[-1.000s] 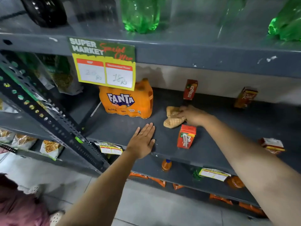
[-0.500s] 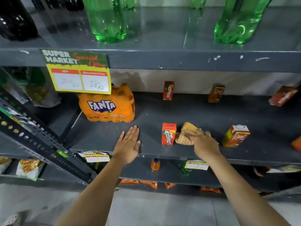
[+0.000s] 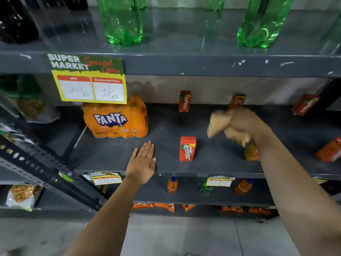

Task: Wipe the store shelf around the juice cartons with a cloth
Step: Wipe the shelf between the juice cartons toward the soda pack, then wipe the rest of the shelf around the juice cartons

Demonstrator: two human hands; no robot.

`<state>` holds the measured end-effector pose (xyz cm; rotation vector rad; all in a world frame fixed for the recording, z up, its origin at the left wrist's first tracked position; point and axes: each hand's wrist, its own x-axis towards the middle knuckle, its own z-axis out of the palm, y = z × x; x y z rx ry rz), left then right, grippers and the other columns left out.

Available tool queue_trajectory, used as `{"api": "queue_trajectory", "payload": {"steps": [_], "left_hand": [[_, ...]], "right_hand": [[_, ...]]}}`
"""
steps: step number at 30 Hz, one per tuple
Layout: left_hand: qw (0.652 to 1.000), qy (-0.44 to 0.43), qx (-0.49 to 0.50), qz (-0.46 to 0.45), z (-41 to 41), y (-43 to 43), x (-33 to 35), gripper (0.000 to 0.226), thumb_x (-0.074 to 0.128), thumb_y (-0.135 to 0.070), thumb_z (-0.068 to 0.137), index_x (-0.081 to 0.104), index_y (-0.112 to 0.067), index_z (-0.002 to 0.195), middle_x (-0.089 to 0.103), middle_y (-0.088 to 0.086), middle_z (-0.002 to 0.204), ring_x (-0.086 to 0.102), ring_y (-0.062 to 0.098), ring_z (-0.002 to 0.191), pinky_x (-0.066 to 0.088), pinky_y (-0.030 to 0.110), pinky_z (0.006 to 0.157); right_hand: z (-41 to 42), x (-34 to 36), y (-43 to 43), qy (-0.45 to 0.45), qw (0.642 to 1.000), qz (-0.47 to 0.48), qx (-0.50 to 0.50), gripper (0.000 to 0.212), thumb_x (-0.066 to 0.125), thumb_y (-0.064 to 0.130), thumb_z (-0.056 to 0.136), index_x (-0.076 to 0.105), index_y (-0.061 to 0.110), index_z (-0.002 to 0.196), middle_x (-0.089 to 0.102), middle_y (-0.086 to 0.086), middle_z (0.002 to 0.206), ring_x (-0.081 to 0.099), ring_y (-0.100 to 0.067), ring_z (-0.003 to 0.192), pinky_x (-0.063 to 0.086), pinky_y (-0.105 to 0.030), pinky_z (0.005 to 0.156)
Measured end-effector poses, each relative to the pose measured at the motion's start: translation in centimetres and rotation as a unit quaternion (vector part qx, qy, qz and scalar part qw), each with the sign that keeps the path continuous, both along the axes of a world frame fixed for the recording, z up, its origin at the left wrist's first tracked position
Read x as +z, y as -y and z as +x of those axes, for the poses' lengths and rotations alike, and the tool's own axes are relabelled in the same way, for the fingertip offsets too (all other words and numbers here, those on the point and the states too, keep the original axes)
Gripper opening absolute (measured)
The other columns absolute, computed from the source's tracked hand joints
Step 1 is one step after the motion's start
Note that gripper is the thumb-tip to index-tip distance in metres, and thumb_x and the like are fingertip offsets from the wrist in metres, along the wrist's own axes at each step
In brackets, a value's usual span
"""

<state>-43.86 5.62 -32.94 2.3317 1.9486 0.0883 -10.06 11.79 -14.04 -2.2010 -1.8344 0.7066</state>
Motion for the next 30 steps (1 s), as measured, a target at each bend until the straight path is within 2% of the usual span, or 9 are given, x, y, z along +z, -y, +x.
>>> {"api": "queue_trajectory", "payload": {"steps": [4,8,11,16,19,22,24,27,30], "left_hand": [[1.000,-0.006,0.000,-0.004,0.0,0.1,0.1,0.058,0.014,-0.037,0.105,-0.005,-0.014,0.154,-0.008,0.000,0.164,-0.011,0.013,0.149,-0.007,0.037,0.121],[1.000,0.004,-0.002,-0.002,0.0,0.2,0.1,0.058,0.016,-0.036,0.105,-0.001,-0.013,0.155,-0.004,0.001,0.164,-0.008,0.013,0.149,-0.007,0.036,0.121],[1.000,0.001,-0.002,0.007,-0.1,0.1,-0.1,0.058,0.015,-0.037,0.104,-0.001,-0.013,0.155,-0.003,0.001,0.164,-0.007,0.012,0.149,-0.007,0.036,0.120],[1.000,0.015,-0.004,0.018,-0.2,0.1,-0.4,0.059,0.017,-0.037,0.104,0.002,-0.012,0.155,-0.001,0.001,0.164,-0.006,0.012,0.149,-0.008,0.035,0.120],[0.998,0.043,-0.016,0.041,-0.1,0.6,0.0,0.058,0.022,-0.034,0.104,0.007,-0.011,0.155,0.002,0.002,0.164,-0.004,0.013,0.149,-0.005,0.036,0.121],[0.977,0.156,-0.029,0.140,0.9,2.2,0.9,0.052,0.034,-0.022,0.103,0.025,-0.006,0.152,0.020,0.006,0.161,0.009,0.016,0.149,0.006,0.040,0.122],[0.952,0.235,-0.068,0.183,3.0,4.2,1.7,0.050,0.039,-0.017,0.098,0.039,-0.005,0.147,0.033,0.007,0.156,0.021,0.018,0.147,0.015,0.041,0.121],[0.929,0.272,-0.190,0.164,8.3,7.5,2.0,0.050,0.043,-0.011,0.093,0.046,-0.002,0.142,0.039,0.011,0.152,0.031,0.023,0.144,0.023,0.041,0.119],[0.928,0.282,-0.211,0.120,13.3,9.5,1.6,0.051,0.050,-0.004,0.091,0.046,0.000,0.141,0.037,0.013,0.152,0.031,0.024,0.143,0.032,0.045,0.114]], "right_hand": [[-3.5,-1.9,-6.1,0.156,0.986,0.037,0.038,0.046,0.051,0.010,0.087,0.050,0.018,0.132,0.049,-0.020,0.134,0.061,-0.038,0.104,0.053,-0.042,0.078],[-6.0,-7.4,-4.7,0.229,0.970,-0.062,0.055,0.053,0.061,0.022,0.088,0.045,0.020,0.138,0.048,-0.015,0.136,0.054,-0.034,0.120,0.055,-0.047,0.087],[-6.3,-10.3,-1.0,0.329,0.941,-0.037,0.071,0.058,0.056,0.016,0.088,0.036,0.017,0.143,0.047,-0.014,0.139,0.050,-0.034,0.124,0.050,-0.044,0.089],[-6.4,-10.9,6.2,0.294,0.952,-0.066,0.056,0.053,0.045,0.017,0.094,0.033,0.018,0.145,0.042,-0.015,0.143,0.047,-0.035,0.126,0.048,-0.039,0.089],[-6.7,-10.3,11.3,0.272,0.959,-0.050,0.063,0.043,0.048,0.016,0.091,0.049,0.023,0.134,0.055,-0.006,0.130,0.056,-0.029,0.116,0.050,-0.037,0.080],[-4.8,-8.2,12.3,0.198,0.972,-0.121,0.049,0.042,0.044,0.020,0.092,0.053,0.028,0.132,0.060,-0.003,0.126,0.062,-0.024,0.100,0.047,-0.034,0.075],[-3.3,-6.3,11.2,0.137,0.979,-0.146,0.030,0.060,0.044,0.013,0.087,0.039,0.033,0.144,0.051,-0.002,0.140,0.061,-0.018,0.092,0.048,-0.031,0.072],[-2.8,-4.9,8.5,0.115,0.992,-0.038,-0.039,0.074,0.050,0.009,0.081,0.033,0.041,0.145,0.056,-0.006,0.137,0.062,-0.028,0.106,0.053,-0.038,0.081],[-4.3,-6.4,7.4,0.153,0.988,-0.027,0.013,0.071,0.055,0.008,0.083,0.036,0.038,0.145,0.055,-0.007,0.136,0.059,-0.031,0.116,0.050,-0.039,0.084]]}}
